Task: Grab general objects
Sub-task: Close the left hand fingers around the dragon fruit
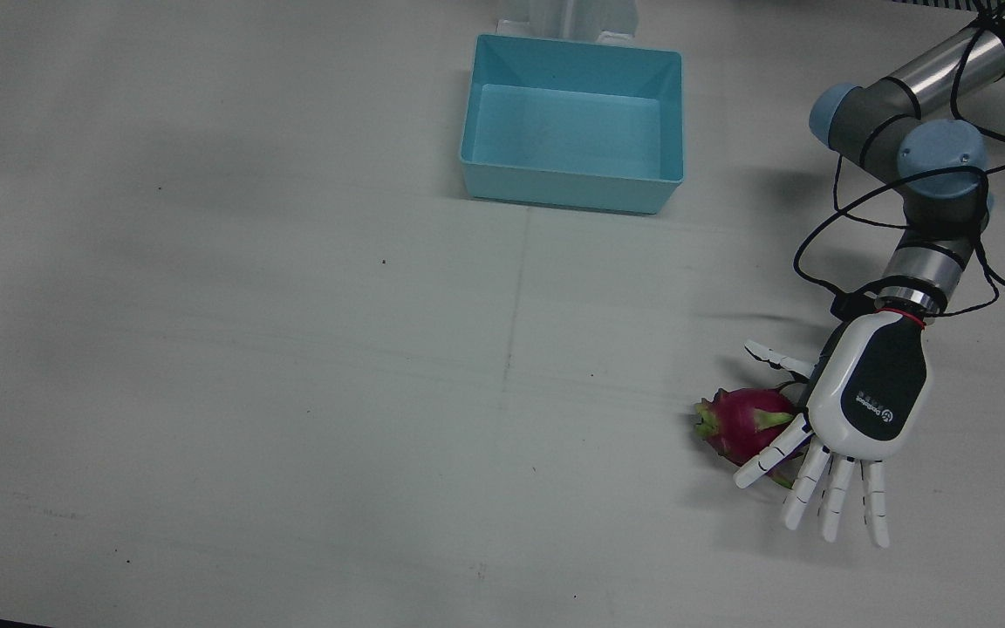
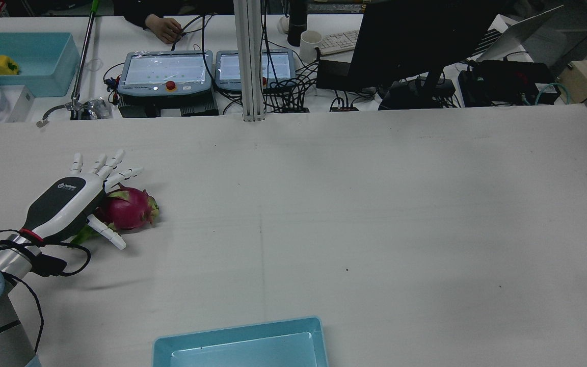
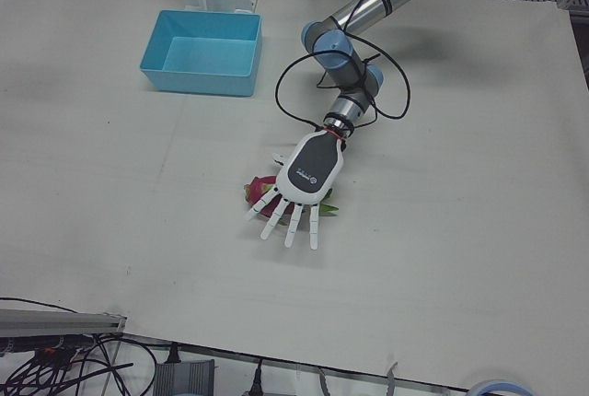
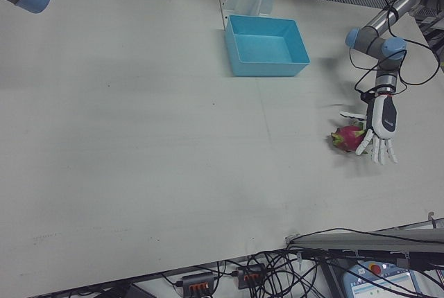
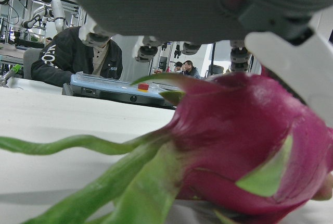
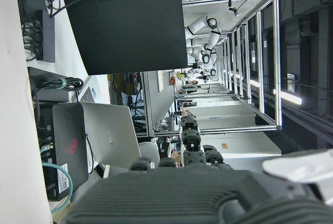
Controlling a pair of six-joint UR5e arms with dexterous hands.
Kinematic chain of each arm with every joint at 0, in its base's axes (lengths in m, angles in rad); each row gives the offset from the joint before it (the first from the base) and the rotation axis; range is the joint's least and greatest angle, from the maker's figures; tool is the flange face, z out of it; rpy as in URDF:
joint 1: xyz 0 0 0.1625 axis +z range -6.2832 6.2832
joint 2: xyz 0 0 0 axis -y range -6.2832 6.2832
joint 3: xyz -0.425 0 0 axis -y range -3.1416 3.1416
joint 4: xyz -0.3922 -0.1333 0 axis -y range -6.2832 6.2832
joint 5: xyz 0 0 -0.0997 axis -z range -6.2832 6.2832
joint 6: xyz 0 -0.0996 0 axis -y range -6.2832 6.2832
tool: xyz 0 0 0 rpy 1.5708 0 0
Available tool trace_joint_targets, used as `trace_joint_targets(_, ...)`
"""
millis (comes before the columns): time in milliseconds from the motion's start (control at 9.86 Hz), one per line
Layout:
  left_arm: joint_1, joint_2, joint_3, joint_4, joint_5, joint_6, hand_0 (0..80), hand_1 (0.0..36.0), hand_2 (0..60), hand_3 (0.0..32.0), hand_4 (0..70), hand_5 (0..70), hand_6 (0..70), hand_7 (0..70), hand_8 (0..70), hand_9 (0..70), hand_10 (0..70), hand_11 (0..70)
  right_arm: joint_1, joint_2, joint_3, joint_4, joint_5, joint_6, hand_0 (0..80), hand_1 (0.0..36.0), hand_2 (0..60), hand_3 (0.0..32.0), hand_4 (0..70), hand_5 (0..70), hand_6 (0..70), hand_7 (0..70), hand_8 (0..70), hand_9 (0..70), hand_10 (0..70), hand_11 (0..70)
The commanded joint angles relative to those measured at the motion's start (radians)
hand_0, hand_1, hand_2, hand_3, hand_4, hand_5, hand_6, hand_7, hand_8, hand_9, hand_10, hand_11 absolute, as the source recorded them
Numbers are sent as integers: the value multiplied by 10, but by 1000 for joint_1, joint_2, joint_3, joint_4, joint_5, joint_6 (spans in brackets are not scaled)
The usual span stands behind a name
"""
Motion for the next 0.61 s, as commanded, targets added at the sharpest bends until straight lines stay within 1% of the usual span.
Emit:
trace_joint_targets(0,1,-10,7,-10,1,39,496,140,25,282,0,105,0,46,114,0,0,0,0,0,0,0,0,0,0,0,0,0,0,0,0,0,0,0,0,0)
trace_joint_targets(101,1,-12,10,-10,-1,45,496,140,26,280,0,107,0,47,114,0,0,0,0,0,0,0,0,0,0,0,0,0,0,0,0,0,0,0,0,0)
trace_joint_targets(304,1,-24,17,-10,1,85,495,139,36,286,0,109,0,45,113,0,0,0,-2,0,0,0,0,0,0,0,0,0,0,0,0,0,0,0,0,0)
trace_joint_targets(507,1,-32,30,-10,-1,90,492,137,48,268,0,135,0,42,112,0,0,0,0,0,0,0,0,0,0,0,0,0,0,0,0,0,0,0,0,0)
